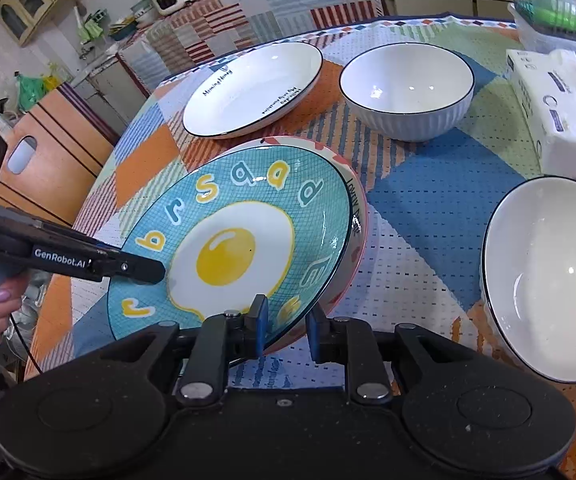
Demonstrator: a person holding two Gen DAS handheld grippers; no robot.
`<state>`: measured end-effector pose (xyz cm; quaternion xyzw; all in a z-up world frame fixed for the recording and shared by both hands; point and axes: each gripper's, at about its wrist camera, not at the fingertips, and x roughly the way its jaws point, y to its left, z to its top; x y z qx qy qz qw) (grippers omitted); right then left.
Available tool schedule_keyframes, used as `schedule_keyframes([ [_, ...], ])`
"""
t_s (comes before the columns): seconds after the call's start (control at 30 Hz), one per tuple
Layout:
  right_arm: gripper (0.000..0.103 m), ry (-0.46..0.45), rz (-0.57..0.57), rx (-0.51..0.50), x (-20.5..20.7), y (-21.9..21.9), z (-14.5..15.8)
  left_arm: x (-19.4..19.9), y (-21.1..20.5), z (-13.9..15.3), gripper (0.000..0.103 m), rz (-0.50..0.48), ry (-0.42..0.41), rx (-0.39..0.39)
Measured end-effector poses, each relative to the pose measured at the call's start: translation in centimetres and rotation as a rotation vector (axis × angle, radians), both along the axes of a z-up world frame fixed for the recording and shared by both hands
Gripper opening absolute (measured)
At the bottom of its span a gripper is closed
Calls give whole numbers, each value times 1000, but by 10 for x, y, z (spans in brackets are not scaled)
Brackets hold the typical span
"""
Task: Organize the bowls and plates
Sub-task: 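Carry the blue egg plate over the bunny plate and lower it on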
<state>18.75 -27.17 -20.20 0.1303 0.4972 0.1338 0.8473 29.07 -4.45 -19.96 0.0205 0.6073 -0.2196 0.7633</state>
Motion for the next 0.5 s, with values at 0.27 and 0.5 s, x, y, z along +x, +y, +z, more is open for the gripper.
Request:
schedule_keyframes([
  [0.27,28,3,17,-155,2,23,8,4,1,-5,32,14,21,28],
  [0.5,32,-41,47,-398,0,45,4,-2,-12,-3,30,7,-13,58],
])
